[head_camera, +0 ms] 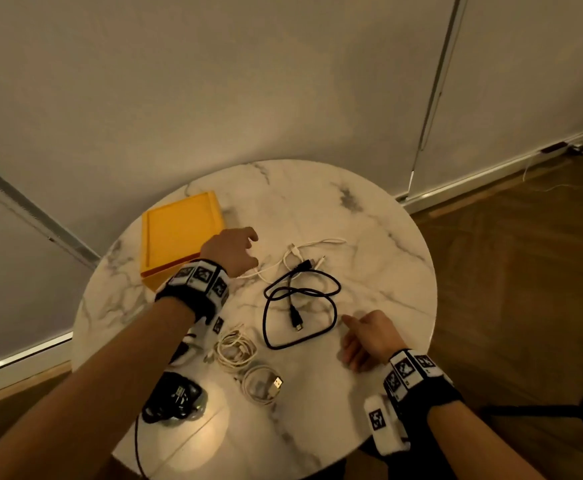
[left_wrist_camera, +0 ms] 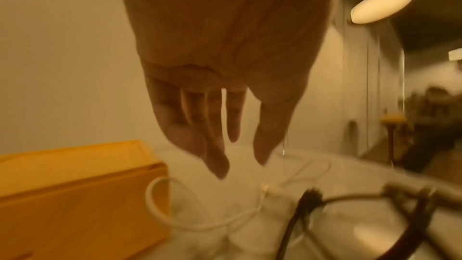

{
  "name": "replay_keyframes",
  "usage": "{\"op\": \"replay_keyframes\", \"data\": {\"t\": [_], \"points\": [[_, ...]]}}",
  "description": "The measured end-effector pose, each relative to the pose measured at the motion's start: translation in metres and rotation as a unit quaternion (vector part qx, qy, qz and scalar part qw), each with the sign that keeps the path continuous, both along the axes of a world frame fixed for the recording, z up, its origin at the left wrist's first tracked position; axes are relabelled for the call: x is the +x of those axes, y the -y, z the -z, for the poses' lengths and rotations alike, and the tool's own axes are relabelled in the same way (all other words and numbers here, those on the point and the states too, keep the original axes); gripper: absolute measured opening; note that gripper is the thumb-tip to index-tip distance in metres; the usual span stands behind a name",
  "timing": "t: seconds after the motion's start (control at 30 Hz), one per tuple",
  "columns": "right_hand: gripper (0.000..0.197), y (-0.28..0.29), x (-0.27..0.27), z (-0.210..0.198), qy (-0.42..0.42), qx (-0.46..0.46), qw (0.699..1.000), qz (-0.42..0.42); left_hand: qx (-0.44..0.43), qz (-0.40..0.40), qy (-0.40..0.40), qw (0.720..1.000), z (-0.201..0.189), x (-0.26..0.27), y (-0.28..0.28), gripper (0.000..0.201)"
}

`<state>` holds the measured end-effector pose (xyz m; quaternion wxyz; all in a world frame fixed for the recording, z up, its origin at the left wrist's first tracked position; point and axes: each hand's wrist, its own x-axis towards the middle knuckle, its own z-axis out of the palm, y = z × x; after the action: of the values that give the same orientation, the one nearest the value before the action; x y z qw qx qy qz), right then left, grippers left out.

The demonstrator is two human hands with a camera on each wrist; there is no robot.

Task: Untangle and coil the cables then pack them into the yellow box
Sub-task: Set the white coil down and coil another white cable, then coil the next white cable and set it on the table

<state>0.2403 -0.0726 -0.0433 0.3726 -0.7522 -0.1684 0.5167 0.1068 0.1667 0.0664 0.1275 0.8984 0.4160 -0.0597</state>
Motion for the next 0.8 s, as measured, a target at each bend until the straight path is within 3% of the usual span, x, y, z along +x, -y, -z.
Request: {"op": "replay_keyframes", "data": {"t": [0.07, 0.13, 0.23, 0.33, 0.5, 0.63, 0.7, 0.8], "points": [[0.054, -0.001, 0.0, -0.001, -0.007, -0.007, 1.0, 0.004, -0.04, 0.025, -0.142, 0.989, 0.013, 0.011, -0.012, 0.059], [0.053, -0.002, 0.0, -0.004, -0.013, -0.01, 1.0, 0.01, -0.103, -0.004, -0.153, 0.983, 0.024, 0.011, -0.017, 0.051], [0.054, -0.003, -0.001, -0.005, -0.001, -0.012, 1.0, -0.001, -0.145, -0.045, -0.028, 0.988, 0.025, 0.005, -0.015, 0.017], [0.053, -0.001, -0.002, -0.003, 0.003, -0.003, 1.0, -0.002, -0.126, -0.098, 0.16, 0.974, 0.0, 0.002, -0.015, 0.003], [0.051, 0.003, -0.003, 0.0, -0.006, 0.019, 1.0, 0.018, -0.139, -0.16, 0.434, 0.875, -0.063, 0.002, -0.015, 0.005], [0.041, 0.006, -0.006, -0.004, -0.015, 0.046, 0.999, 0.023, -0.142, -0.112, 0.537, 0.824, -0.111, 0.005, 0.0, 0.012], [0.033, -0.003, -0.005, -0.018, -0.006, 0.086, 0.996, 0.024, -0.143, -0.096, 0.554, 0.814, -0.13, 0.003, 0.007, 0.013], [0.038, -0.029, 0.005, -0.063, 0.056, 0.202, 0.977, 0.043, -0.162, -0.081, 0.569, 0.802, -0.144, 0.001, 0.017, 0.011]]}}
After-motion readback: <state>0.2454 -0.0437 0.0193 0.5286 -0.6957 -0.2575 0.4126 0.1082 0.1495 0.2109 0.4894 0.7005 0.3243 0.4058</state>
